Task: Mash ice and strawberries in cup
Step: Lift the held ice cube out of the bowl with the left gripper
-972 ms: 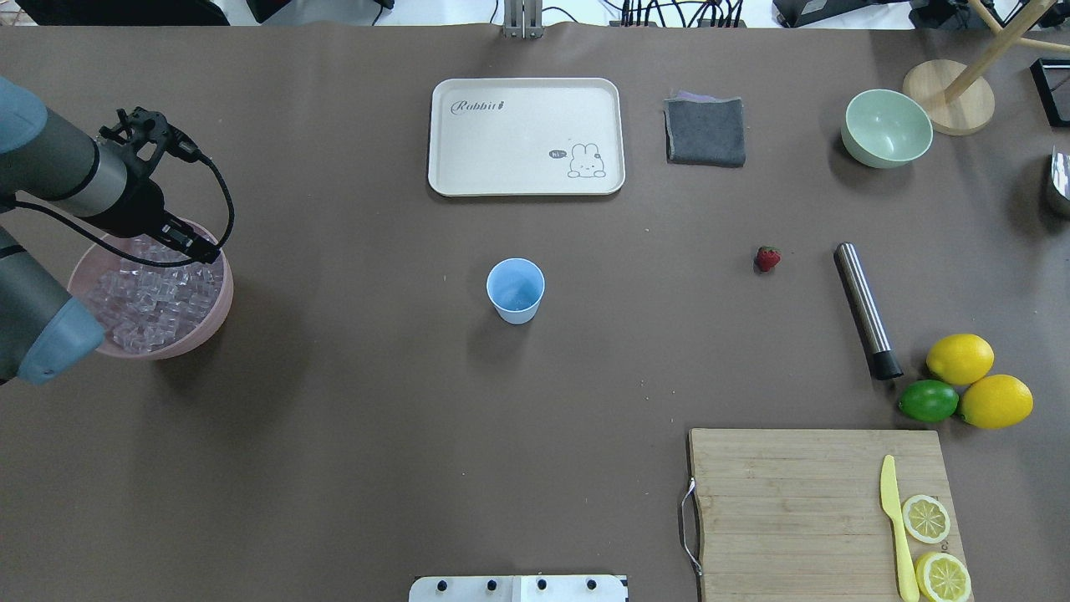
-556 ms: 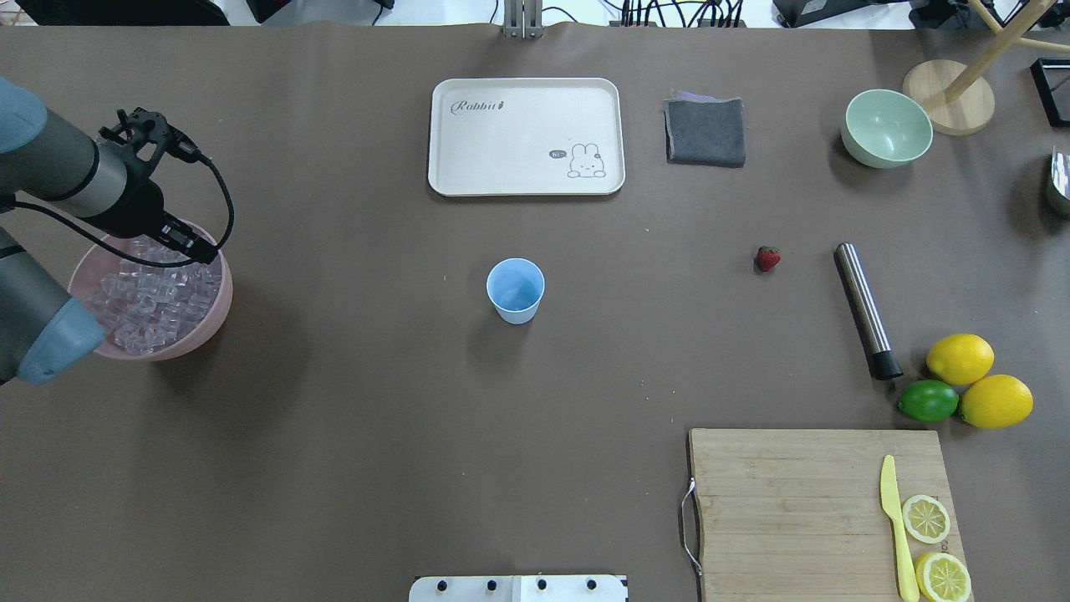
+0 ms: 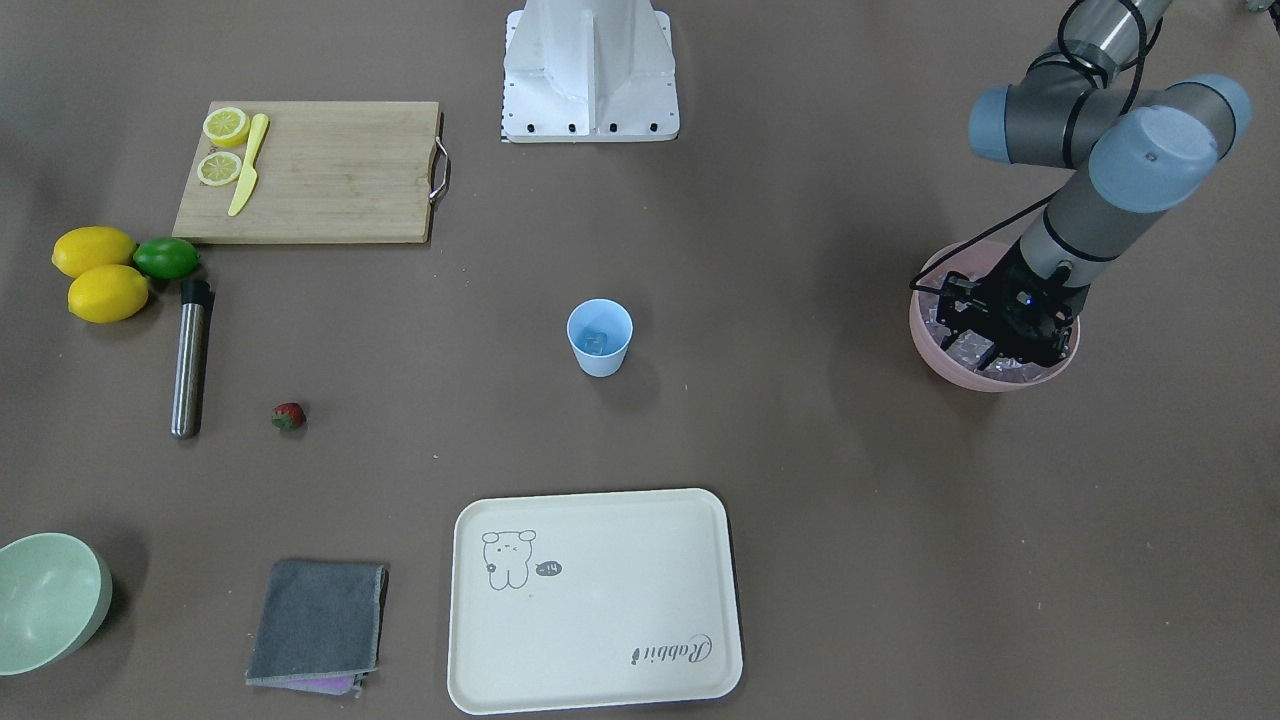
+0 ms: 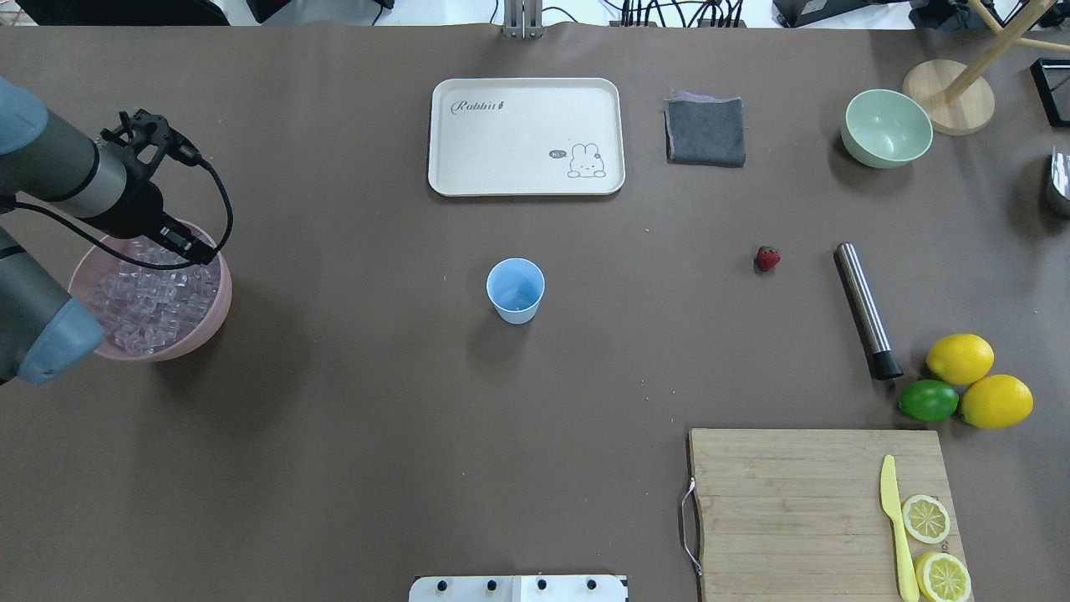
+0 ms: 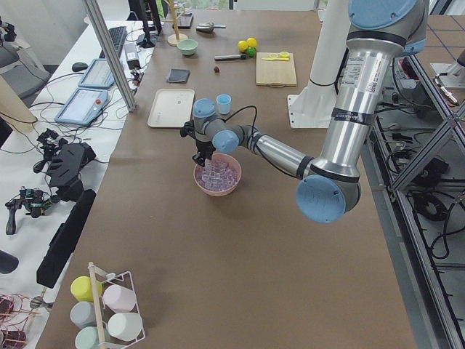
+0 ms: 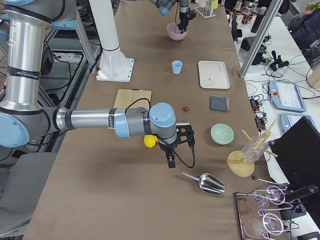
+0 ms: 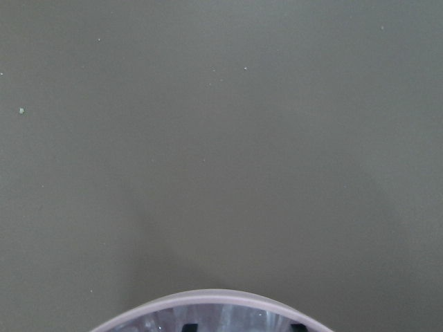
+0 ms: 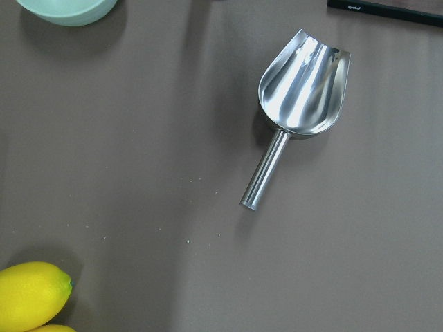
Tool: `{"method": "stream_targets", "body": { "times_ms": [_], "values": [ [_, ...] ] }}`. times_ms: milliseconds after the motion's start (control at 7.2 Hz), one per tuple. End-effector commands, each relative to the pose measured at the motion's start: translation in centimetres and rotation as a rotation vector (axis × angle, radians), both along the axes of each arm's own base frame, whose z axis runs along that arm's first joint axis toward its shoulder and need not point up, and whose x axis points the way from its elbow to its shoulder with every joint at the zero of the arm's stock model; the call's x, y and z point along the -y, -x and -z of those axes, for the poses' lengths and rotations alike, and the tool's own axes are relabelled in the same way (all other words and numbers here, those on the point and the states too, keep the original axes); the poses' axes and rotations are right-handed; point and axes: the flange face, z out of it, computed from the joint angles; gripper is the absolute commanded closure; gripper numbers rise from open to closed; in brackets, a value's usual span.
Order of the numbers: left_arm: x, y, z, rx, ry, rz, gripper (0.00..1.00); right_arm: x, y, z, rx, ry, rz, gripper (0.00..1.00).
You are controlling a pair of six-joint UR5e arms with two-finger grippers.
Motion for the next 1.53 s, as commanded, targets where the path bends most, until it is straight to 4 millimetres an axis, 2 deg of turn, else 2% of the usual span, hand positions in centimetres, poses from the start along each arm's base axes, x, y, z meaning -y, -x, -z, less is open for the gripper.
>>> {"method": "stream_targets", "body": {
  "times_ms": [0, 139, 278, 417, 694, 972, 1111, 1250, 1389],
  "values": [
    [0.0, 0.1, 0.3, -0.005, -0.005, -0.003, 0.74, 0.0, 0.0, 0.0, 0.000, 0.000, 0.000, 0.00],
    [0.0, 0.3, 0.5, -0.007, -0.007, 0.000, 0.90, 0.0, 0.0, 0.0, 0.000, 0.000, 0.000, 0.00],
    [0.0, 0.4, 0.6, -0.011, -0.008, 0.001, 1.00, 0.0, 0.0, 0.0, 0.000, 0.000, 0.000, 0.00],
    [0.0, 0.8, 1.0, -0.021, -0.010, 0.002, 1.00, 0.0, 0.0, 0.0, 0.000, 0.001, -0.001, 0.00],
    [0.3, 3.4, 2.4, -0.084, 0.006, 0.001, 1.00, 0.0, 0.0, 0.1, 0.002, -0.001, -0.001, 0.00],
    [-0.1, 4.3, 4.7, -0.135, 0.009, 0.006, 1.00, 0.1, 0.0, 0.2, 0.002, -0.003, -0.001, 0.00],
    [0.0, 3.4, 6.3, -0.170, 0.113, 0.099, 1.00, 0.1, 0.0, 0.2, 0.000, -0.002, -0.001, 0.00],
    [0.2, 1.4, 9.9, -0.224, 0.217, 0.180, 1.00, 0.0, 0.0, 0.1, 0.002, -0.001, -0.001, 0.00],
    [-0.8, -2.1, 12.7, -0.254, 0.259, 0.210, 1.00, 0.1, 0.0, 0.2, 0.002, -0.003, -0.001, 0.00]
  ]
}}
